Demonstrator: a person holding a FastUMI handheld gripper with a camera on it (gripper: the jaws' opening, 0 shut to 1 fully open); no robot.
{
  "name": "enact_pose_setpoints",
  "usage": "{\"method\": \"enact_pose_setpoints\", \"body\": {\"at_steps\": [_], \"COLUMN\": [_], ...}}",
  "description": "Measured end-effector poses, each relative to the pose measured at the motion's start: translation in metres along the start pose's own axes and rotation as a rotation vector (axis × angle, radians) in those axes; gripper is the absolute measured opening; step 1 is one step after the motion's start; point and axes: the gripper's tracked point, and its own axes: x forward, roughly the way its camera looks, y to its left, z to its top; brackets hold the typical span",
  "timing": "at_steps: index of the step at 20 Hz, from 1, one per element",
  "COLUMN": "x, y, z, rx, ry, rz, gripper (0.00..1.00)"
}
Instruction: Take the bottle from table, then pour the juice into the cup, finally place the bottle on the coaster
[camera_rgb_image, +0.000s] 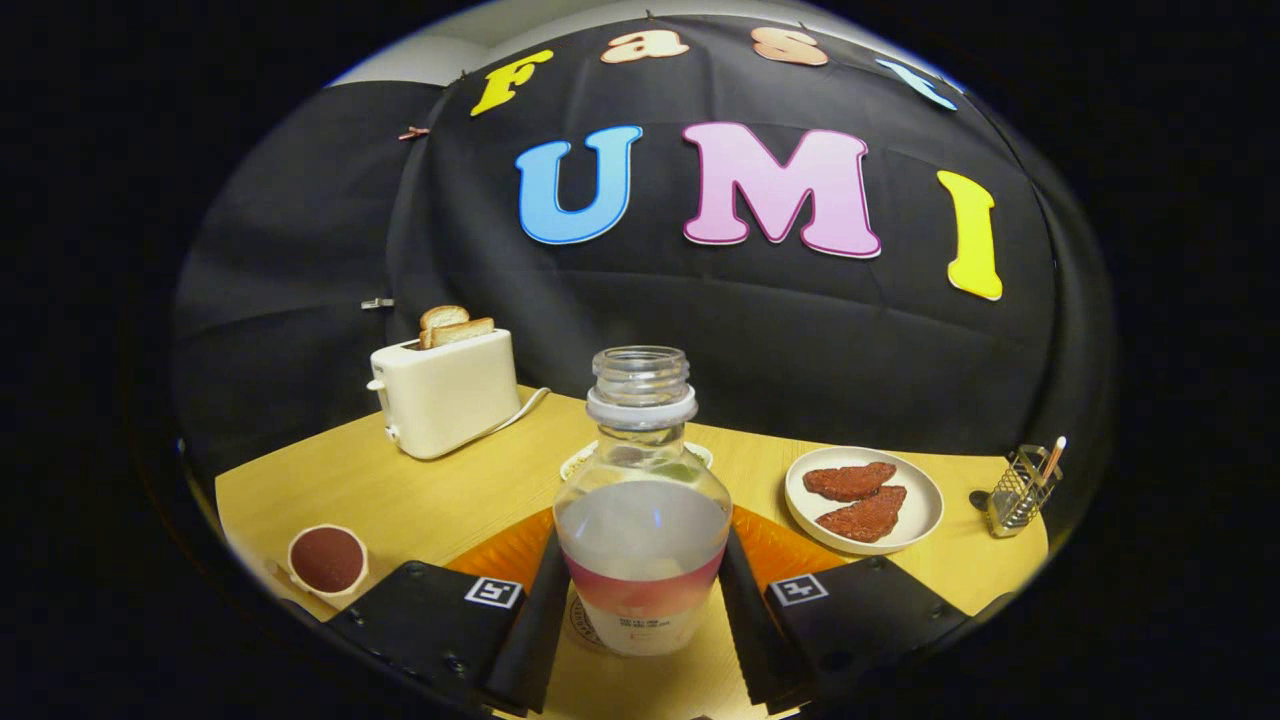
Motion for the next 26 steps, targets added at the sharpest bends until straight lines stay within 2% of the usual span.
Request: {"method": "enact_pose_setpoints", "body": {"at_steps": [4,7,12,18,23,24,26], "x": [0.018,0.026,0.027,0.022,0.019,0.017,0.014], "y": [0.001,0.008,0.01,0.006,0.011,0.012,0.012], "z": [-0.002,-0.014,-0.011,-0.011,-0.013,-0.013,-0.014], "rx": [0.037,0.013,0.008,0.041,0.015,0.005,-0.003], "ry": [-0.033,-0.014,-0.054,-0.044,-0.031,-0.028,-0.018], "rz": [0.006,0.008,0.008,0.004,0.026,0.032,0.031], "gripper": [0.74,0.75,0.75,0.77,0.78,0.81,0.94]}}
